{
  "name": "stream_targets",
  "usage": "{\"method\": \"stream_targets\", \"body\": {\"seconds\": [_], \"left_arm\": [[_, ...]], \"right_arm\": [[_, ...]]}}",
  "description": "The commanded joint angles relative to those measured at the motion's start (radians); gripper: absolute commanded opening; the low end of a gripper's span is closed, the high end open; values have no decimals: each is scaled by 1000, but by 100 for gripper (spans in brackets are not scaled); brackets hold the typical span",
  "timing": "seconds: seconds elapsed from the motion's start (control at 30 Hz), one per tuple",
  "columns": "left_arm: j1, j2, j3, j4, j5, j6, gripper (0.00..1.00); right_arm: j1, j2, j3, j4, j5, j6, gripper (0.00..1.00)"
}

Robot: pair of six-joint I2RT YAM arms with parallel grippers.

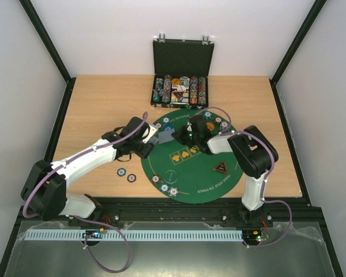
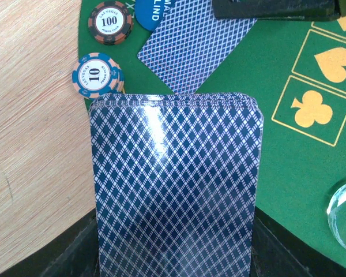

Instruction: Distribute texas hold em gaming equipment

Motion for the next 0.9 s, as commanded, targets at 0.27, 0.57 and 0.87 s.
{"method": "stream_targets", "body": {"seconds": [0.27, 0.57, 0.87], "left_arm": [[7, -14, -1, -6, -9, -2, 58], [6, -9, 0, -7, -11, -2, 58], [8, -4, -1, -7, -8, -2, 58]], "right_arm": [[77, -11, -108, 144, 171, 167, 1], [111, 25, -82, 146, 231, 228, 1], [124, 65, -61, 161, 262, 273, 2]]}}
